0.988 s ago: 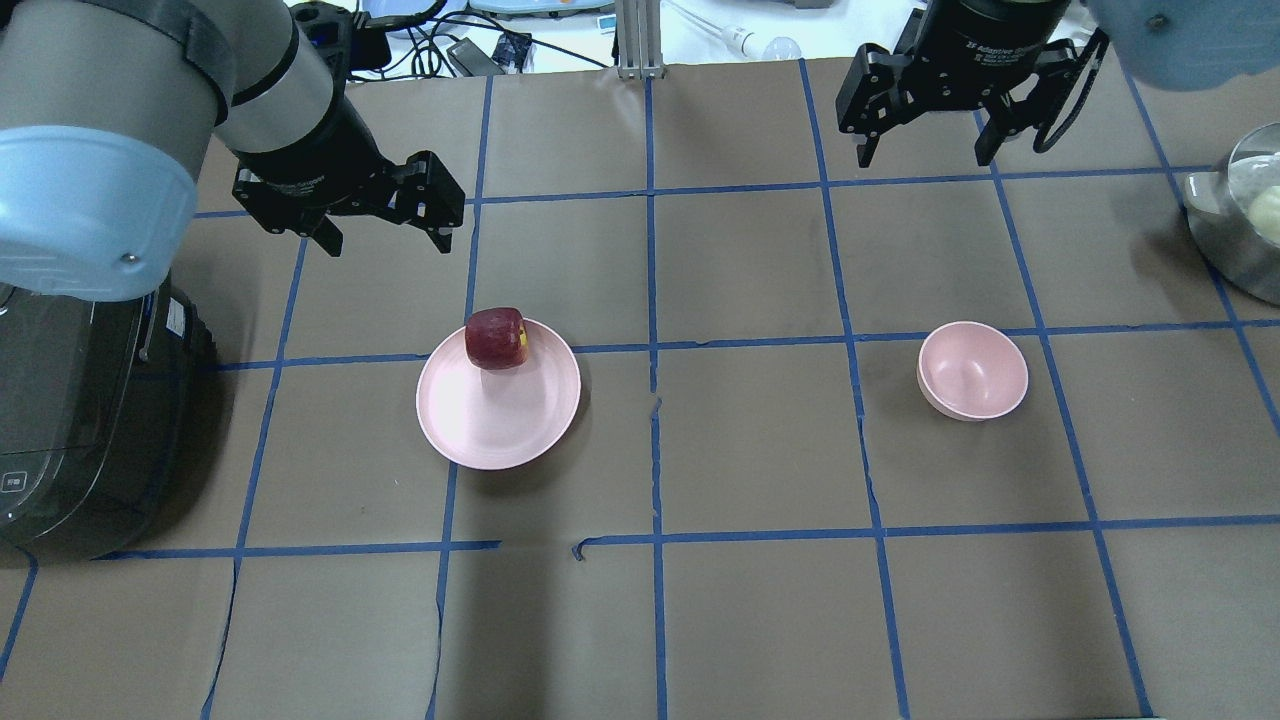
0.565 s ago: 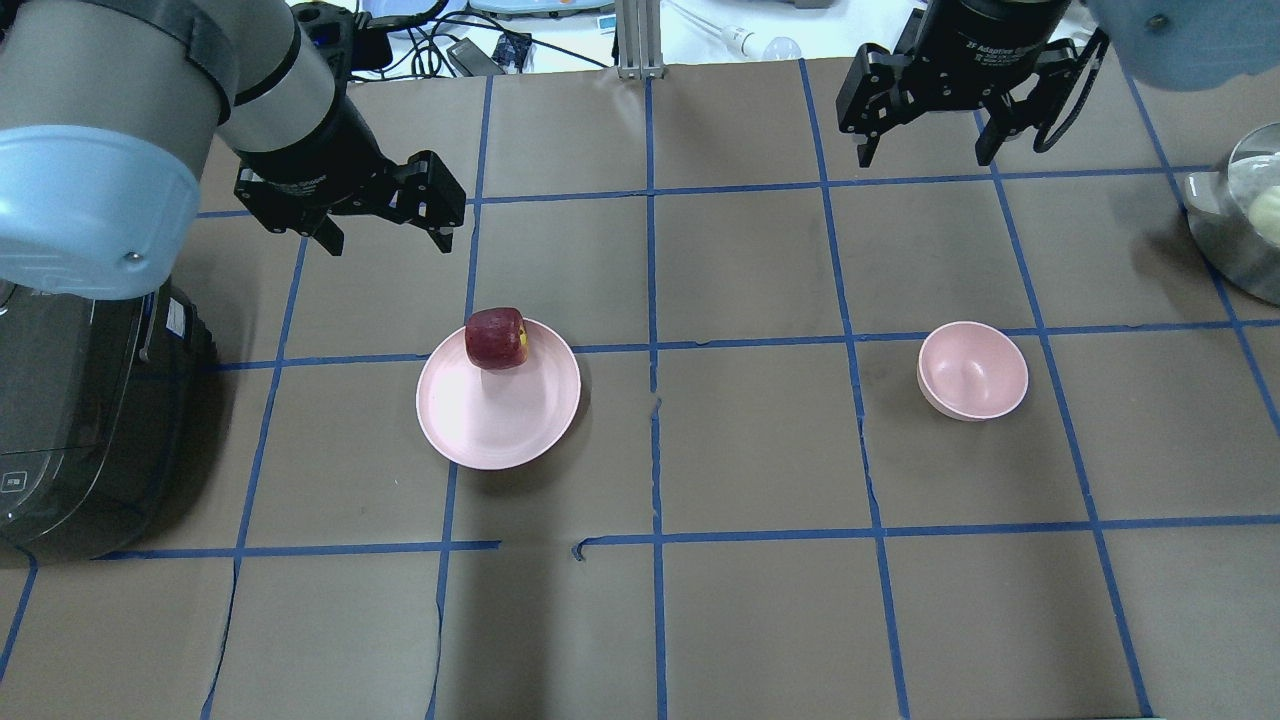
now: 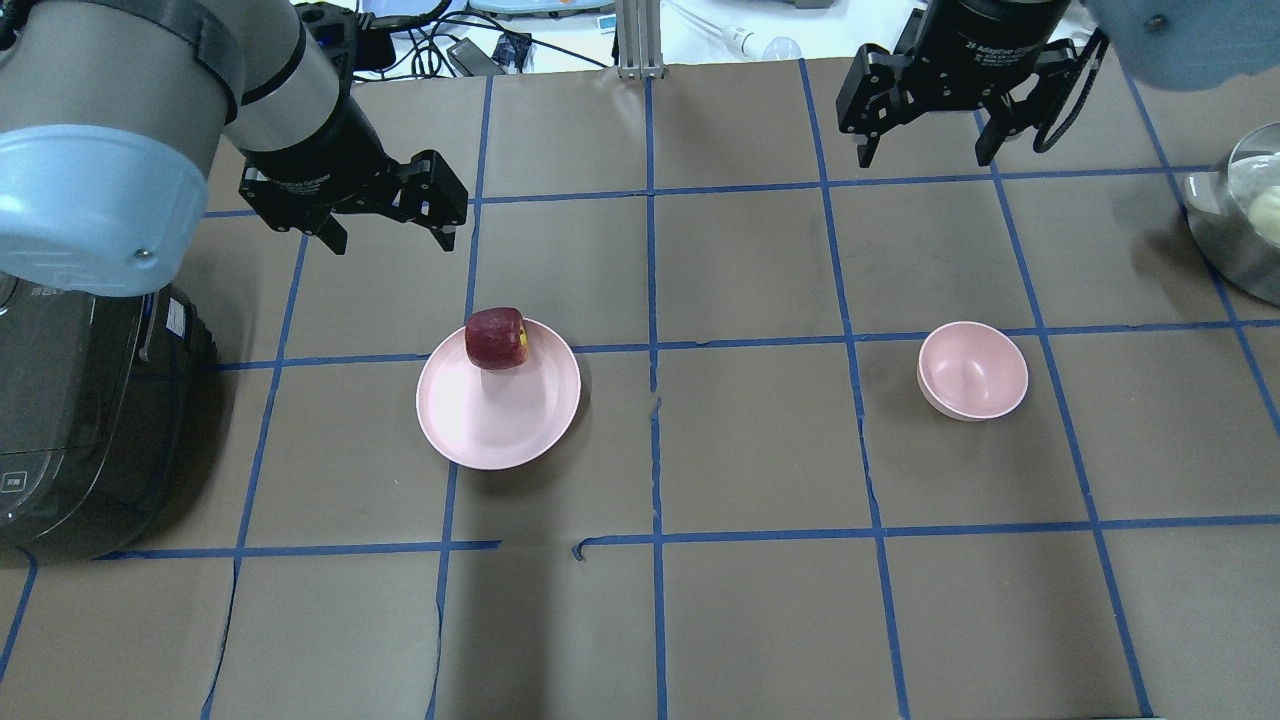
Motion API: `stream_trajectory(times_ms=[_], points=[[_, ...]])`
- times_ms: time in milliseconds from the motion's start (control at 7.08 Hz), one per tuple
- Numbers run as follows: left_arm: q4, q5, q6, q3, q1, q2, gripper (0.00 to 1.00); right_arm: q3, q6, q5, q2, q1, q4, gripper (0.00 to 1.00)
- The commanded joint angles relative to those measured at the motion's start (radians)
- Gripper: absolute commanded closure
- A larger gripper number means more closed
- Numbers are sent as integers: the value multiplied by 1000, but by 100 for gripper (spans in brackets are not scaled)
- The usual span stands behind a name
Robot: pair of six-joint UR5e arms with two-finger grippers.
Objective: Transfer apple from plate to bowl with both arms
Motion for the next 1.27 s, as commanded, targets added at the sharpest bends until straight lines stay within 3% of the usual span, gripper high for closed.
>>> stream_trajectory(times_ms=[0,1129], points=[[1,0,0,-2,0,0,0,0,-1,-1,-1,0,1,0],[14,-2,-12,-10,2,-18,0,2,-2,-1,-1,-3,1,0]])
